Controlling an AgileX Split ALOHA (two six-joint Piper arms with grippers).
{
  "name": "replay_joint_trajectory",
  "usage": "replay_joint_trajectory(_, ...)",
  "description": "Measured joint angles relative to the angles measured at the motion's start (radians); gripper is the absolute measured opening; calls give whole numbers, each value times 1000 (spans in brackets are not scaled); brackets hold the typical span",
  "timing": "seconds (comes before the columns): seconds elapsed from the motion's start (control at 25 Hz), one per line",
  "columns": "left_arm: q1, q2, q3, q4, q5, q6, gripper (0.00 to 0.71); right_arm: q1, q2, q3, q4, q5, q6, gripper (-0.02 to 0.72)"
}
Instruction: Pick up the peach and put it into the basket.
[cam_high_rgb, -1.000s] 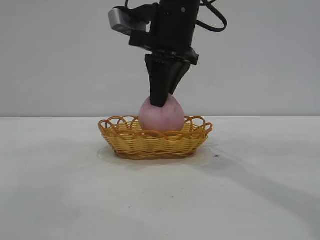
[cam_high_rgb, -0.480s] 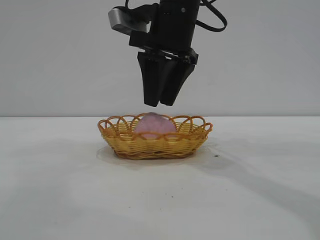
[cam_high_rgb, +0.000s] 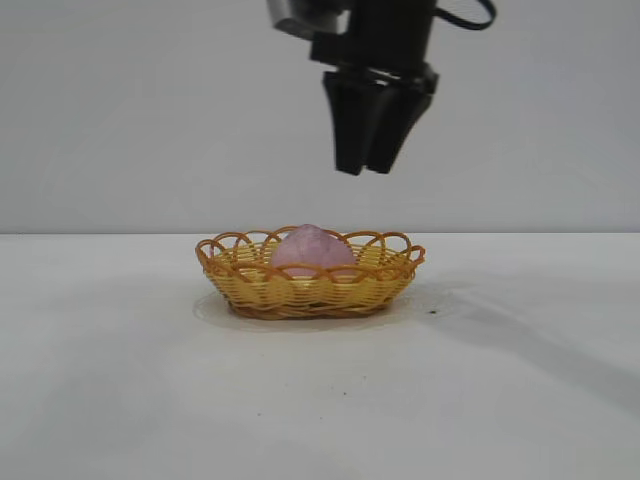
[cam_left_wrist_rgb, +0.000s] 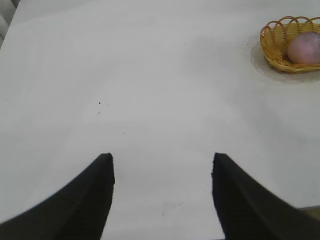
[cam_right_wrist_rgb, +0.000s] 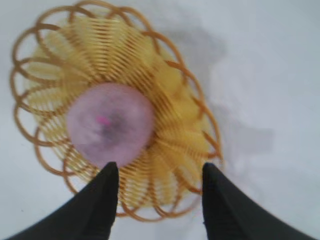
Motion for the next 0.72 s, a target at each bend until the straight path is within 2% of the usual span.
replay_joint_trajectory(0.28,0,0,0,0,0,0,380,-207,-39,0,93,4,0,308)
replay_joint_trajectory(0.44,0,0,0,0,0,0,380,-299,-39,0,95,4,5,308)
replay_joint_trajectory(0.6,0,0,0,0,0,0,380,-380,-40,0,54,4,159,308)
replay_joint_trajectory(0.72,0,0,0,0,0,0,380,-438,-40,0,50,4,252,308)
